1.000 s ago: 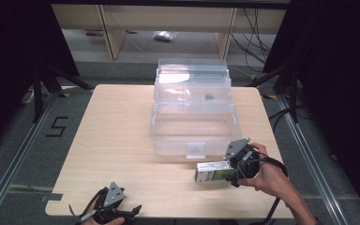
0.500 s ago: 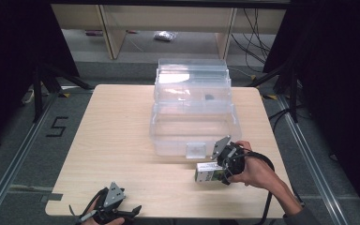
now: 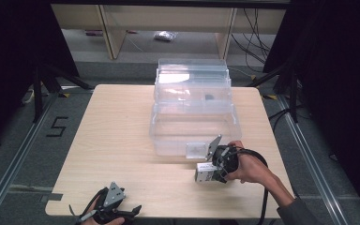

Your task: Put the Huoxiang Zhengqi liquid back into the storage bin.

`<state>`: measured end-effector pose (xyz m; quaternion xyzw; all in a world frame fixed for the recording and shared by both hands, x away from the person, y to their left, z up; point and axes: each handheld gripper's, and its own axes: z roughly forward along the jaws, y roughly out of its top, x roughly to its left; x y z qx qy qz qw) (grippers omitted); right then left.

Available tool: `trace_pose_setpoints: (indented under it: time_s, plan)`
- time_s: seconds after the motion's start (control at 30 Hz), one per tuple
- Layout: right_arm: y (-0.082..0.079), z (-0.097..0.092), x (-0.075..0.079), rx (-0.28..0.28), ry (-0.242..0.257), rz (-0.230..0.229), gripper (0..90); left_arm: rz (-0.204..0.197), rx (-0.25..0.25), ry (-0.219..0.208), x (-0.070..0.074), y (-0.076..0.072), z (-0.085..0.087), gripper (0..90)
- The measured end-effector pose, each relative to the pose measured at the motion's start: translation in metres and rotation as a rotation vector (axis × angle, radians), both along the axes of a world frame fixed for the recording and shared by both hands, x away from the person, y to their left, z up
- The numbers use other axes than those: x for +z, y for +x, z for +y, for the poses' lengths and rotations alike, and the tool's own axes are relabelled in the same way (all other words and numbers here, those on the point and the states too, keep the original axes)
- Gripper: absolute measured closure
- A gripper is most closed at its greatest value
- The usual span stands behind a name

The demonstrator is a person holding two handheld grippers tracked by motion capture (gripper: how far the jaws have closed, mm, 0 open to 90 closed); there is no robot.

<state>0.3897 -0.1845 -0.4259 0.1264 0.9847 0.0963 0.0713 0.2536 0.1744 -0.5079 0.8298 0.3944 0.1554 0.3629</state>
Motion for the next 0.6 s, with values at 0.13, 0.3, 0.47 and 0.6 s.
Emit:
trace_pose_setpoints:
  time_s: [0.13,0.3,0.47,0.6]
  plan:
    - [0.0015,0.0015,-0.0026,0.006,-0.007,0.015,34.7,-0.001,0.000,-0.002,0.0003,0.0002,0.0003,15.0]
    - [0.0046,0.0028,-0.0058,0.031,-0.033,0.028,37.9,0.000,-0.001,-0.002,0.0002,0.0001,0.0001,15.0]
    - [0.0051,0.0041,-0.0070,0.059,-0.046,0.035,46.1,-0.002,-0.002,-0.002,0.0001,0.0000,0.0003,15.0]
    - [0.0040,0.0045,-0.0073,0.044,-0.066,0.057,53.5,-0.002,-0.002,0.000,0.0002,-0.0002,0.0001,15.0]
